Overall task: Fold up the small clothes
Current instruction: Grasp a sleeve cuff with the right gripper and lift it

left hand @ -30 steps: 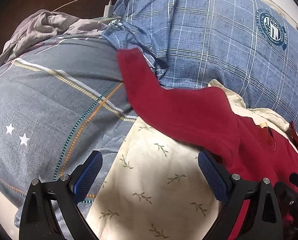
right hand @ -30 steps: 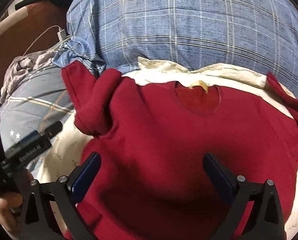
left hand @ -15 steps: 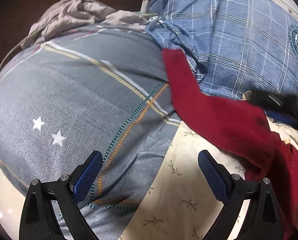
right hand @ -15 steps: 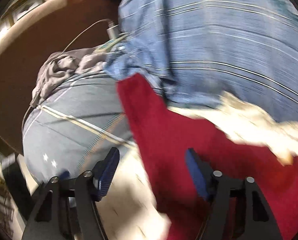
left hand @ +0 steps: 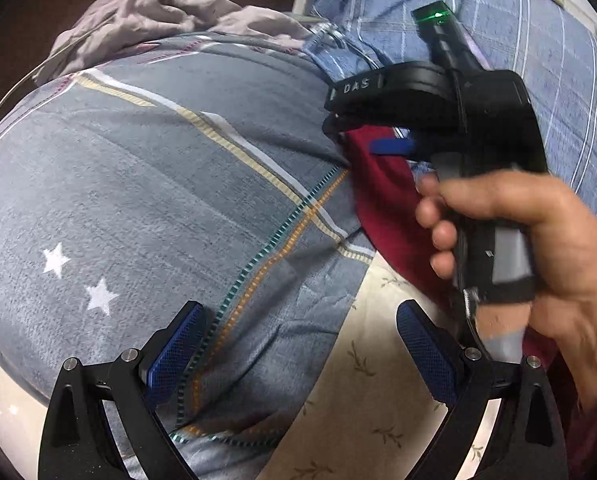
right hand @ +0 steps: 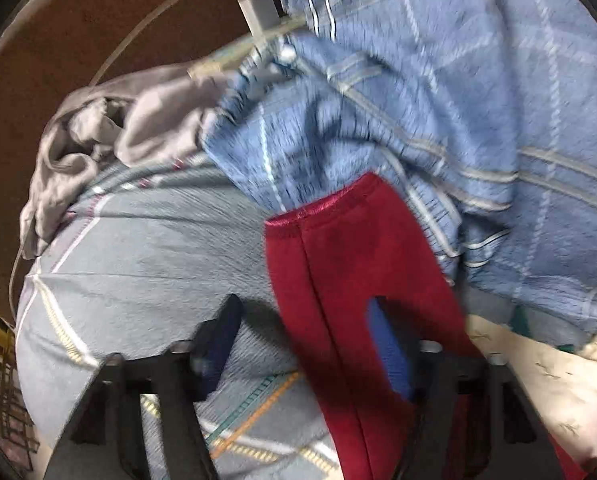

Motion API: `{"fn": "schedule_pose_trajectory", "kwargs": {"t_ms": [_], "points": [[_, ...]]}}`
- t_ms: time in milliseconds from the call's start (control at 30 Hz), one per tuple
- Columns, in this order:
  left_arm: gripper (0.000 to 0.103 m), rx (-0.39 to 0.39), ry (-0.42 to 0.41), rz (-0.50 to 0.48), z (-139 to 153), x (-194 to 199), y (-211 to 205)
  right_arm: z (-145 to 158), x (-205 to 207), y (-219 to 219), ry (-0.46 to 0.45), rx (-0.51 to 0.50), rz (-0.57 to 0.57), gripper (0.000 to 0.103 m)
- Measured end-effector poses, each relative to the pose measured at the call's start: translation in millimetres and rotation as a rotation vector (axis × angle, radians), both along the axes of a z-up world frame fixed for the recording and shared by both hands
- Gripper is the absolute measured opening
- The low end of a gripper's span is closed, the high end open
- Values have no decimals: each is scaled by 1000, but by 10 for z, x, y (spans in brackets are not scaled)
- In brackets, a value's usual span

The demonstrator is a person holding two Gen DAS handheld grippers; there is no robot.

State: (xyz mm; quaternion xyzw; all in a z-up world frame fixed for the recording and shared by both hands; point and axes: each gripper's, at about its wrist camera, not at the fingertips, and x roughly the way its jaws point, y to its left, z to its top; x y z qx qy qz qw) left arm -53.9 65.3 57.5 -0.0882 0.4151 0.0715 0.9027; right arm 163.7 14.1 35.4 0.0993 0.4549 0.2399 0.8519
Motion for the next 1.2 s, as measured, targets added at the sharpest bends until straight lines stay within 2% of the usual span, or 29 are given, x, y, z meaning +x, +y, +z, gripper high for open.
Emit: {"fn": "schedule_pose_trajectory", "kwargs": {"t_ms": [33, 67, 167, 233, 467, 533, 600, 700, 800, 867, 967, 1033, 1067, 1133, 1200], "points": [[96, 6, 6, -4, -10, 16, -18, 11, 1, -54, 11, 7, -22, 24], [96, 6, 6, -6, -11, 23, -28, 28, -1, -106, 17, 13, -33, 8], [96, -11, -4, 6, -6, 39, 2, 271, -157, -367, 0, 81, -69, 8], [96, -11, -16, 19, 11, 18, 28, 546, -349, -549, -34, 135, -66, 8], [96, -6, -50, 37, 71, -102, 32, 1802, -1236, -1337, -254, 227, -77, 8], [96, 2, -56, 38, 80, -136, 7, 2027, -1569, -1651, -300, 241, -103, 8], [96, 9, -60, 31, 86, -177, -26, 2098, -1820, -1850, -318, 223, -138, 8], [96, 24, -72, 11, 116, -200, -108, 2000, -2206, -2383, -307, 158, -249, 8], [96, 44, -80, -17, 149, -243, -196, 1683, -2482, -3093, -207, 152, -428, 8], [96, 55, -88, -29, 172, -274, -249, 1387, -2596, -3521, -159, 93, -563, 8], [96, 74, -83, -46, 159, -283, -338, 1038, -2816, -4029, -79, 53, -698, 8], [96, 94, -68, -62, 131, -275, -408, 836, -2932, -4241, -28, 54, -739, 8], [96, 99, -64, -69, 124, -270, -435, 753, -2949, -4270, -12, 24, -751, 8], [96, 91, -65, -90, 126, -275, -484, 622, -2964, -4284, -4, -114, -762, 8], [96, 76, -73, -108, 142, -287, -525, 525, -2985, -4308, 34, -137, -754, 10]]}}
